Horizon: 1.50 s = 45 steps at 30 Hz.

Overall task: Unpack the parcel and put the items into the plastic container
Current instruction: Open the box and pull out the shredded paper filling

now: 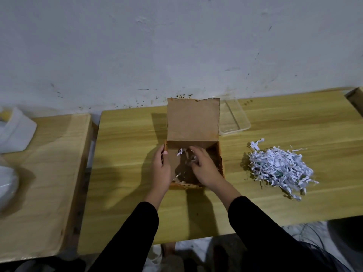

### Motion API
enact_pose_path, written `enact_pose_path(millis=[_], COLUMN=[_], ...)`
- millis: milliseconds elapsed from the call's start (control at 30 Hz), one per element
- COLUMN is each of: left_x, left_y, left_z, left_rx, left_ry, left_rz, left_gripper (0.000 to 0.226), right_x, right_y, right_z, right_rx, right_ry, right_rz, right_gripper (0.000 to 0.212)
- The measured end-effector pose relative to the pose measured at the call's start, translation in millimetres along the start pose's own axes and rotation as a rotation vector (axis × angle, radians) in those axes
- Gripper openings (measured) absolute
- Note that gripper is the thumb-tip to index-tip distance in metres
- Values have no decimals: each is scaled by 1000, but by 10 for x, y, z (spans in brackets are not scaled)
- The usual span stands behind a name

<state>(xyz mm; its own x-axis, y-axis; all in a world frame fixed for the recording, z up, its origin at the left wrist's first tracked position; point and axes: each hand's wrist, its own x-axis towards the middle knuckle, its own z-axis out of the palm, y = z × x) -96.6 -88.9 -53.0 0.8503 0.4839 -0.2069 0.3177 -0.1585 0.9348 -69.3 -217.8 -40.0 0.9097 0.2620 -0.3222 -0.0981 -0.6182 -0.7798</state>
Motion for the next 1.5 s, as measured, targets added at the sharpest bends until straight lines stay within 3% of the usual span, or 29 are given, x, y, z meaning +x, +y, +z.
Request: enact_pose_path(millis=[100, 200, 400, 500, 633, 733, 1100, 1300, 1500], left_x=[9, 18, 33, 34, 41, 40, 31, 34, 41], left_y=[-19, -46, -83, -77, -79, -75, -70, -55, -67], left_z=[5, 3, -4, -6, -3, 1, 5, 11, 2], left_rx=[-38, -55, -82, -86, -95, -88, -115, -172, -182], left_ry=[11, 3, -3, -8, 2, 11, 9, 35, 39], left_rz=[-2, -10, -27, -32, -52, -47, -70, -66, -91], left_gripper=[37, 37, 38, 38, 37, 37, 36, 36, 35], right_x=[21, 69, 112, 91, 96, 139, 310, 388, 486], right_y=[87, 112, 44, 44, 110, 121, 9, -12, -154], right_z=[-89, -88, -8, -34, -102, -68, 112, 259, 372], right_rx=[-48, -121, -102, -49, -198, -280, -312, -238, -276], right_ry=[30, -63, -184, -86, -14, -78, -306, -196, -217], right_rz=[46, 89, -87, -125, -34, 10, -173, -228, -293], right_gripper=[52, 61, 58, 53, 55, 63, 90, 72, 40])
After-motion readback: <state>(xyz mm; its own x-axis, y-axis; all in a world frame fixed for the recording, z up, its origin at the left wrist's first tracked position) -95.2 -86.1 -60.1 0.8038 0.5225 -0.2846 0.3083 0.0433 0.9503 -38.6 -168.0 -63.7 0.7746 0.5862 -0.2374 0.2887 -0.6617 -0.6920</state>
